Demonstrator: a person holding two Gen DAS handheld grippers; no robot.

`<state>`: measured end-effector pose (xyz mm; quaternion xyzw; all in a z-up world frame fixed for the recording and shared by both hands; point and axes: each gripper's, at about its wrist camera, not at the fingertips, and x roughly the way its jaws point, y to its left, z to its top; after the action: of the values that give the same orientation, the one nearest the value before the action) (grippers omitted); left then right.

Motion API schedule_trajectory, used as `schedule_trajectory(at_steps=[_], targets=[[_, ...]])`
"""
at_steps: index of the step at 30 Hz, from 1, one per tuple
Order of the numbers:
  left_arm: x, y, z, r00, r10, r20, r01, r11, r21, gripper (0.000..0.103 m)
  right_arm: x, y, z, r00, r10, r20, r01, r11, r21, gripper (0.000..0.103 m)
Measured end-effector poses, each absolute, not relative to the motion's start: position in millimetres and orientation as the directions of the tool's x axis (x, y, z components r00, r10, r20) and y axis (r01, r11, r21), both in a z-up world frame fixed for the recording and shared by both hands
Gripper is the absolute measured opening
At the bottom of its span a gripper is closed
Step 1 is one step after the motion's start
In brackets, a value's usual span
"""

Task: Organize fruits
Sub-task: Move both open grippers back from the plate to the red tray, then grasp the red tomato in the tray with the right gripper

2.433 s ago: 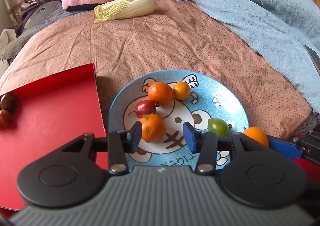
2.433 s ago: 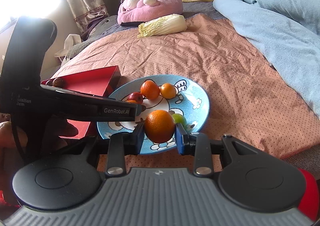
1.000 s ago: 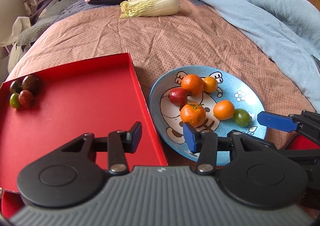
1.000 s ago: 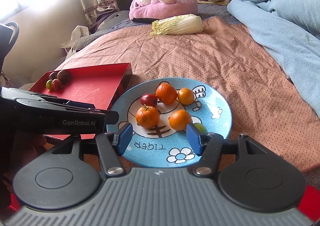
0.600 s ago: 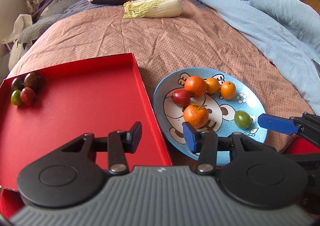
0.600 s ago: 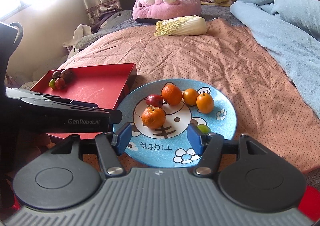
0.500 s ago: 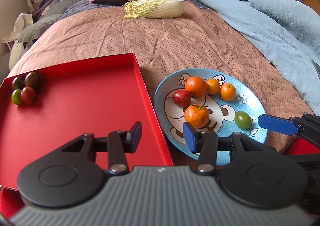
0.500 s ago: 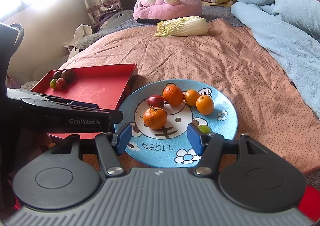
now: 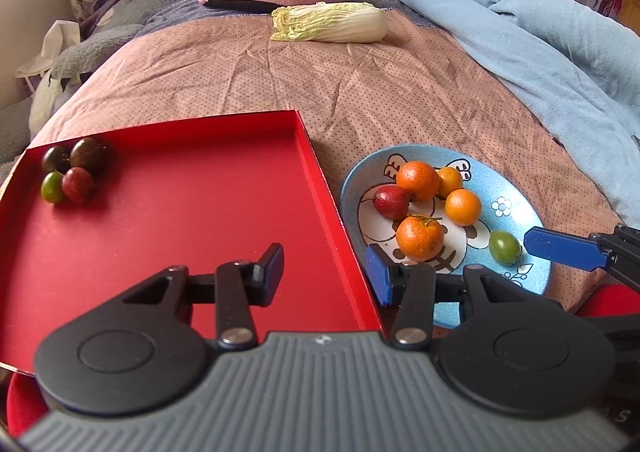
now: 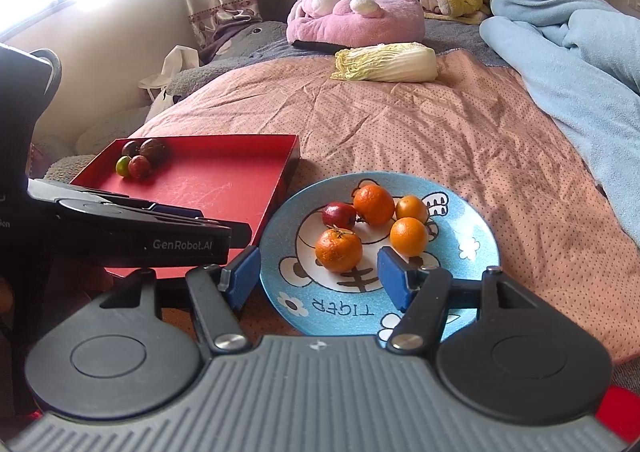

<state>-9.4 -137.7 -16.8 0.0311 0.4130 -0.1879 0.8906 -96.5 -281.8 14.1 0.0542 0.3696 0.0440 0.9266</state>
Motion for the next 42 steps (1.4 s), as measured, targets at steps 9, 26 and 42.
schedule_trajectory(at_steps=[9,26,42], targets=[[-1.9,-118.0,-17.9,0.595,-0.292,-0.749,0.324,0.94,-0.109,0.048,-88.3,-264.9,16.2,0.713,0.144,-0.686,-0.078,0.989,0.127,0.07],[29.6,-49.2,-24.8,0.626,-0.212,-0.751,0.189,0.975,-0.118,0.048,-48.4,-212.0,11.6,0.671,0.215,-0.709,-0.196,0.975,0.11,0.07],[52.5,39.8,-36.5,0.634,-0.084,-0.769,0.01,0.995,-0.101,0.048,52.3,-132.8,11.6,0.647,0.33,-0.688,-0.326,0.935,0.143,0.069]])
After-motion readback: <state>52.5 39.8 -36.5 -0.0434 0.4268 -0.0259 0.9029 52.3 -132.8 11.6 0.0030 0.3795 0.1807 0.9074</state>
